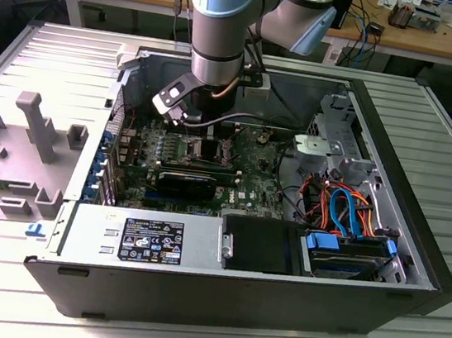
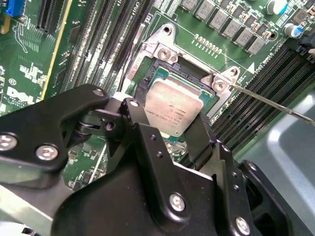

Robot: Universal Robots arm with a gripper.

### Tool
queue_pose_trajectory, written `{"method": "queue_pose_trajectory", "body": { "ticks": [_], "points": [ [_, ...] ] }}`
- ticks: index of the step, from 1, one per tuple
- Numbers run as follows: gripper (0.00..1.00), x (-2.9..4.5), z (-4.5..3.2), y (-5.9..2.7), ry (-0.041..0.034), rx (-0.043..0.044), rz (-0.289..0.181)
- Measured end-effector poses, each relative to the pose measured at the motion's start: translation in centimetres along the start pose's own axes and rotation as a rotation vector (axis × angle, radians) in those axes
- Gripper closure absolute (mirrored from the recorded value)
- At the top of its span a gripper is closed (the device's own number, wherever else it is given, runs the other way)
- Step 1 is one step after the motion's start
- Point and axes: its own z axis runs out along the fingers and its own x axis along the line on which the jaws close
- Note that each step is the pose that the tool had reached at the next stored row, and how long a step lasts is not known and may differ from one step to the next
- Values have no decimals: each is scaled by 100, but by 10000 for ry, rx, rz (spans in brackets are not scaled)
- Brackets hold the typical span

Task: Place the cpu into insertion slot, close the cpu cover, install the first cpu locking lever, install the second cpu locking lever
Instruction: 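Place the cpu into insertion slot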

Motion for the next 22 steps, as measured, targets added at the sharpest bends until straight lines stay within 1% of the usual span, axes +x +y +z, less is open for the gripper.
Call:
{"method": "queue_pose_trajectory", "body": {
  "ticks": [1, 2, 3, 6, 10, 13, 15, 17, 18, 22],
  "points": [
    [38, -1, 0, 0, -5, 0, 0],
    [38, -1, -1, 0, -8, 2, 0],
    [32, -1, -2, -1, -9, 3, 0],
    [32, -1, 2, -1, -11, 6, 0],
    [32, 6, 16, -1, -9, 30, -1],
    [32, 28, 17, -1, -82, 30, -2],
    [32, 48, 17, -2, -160, 29, -6],
    [32, 63, 17, -1, -212, 30, -9],
    [32, 69, 18, -1, -222, 30, -9],
    [32, 71, 19, 0, -223, 30, -9]
  ]
}}
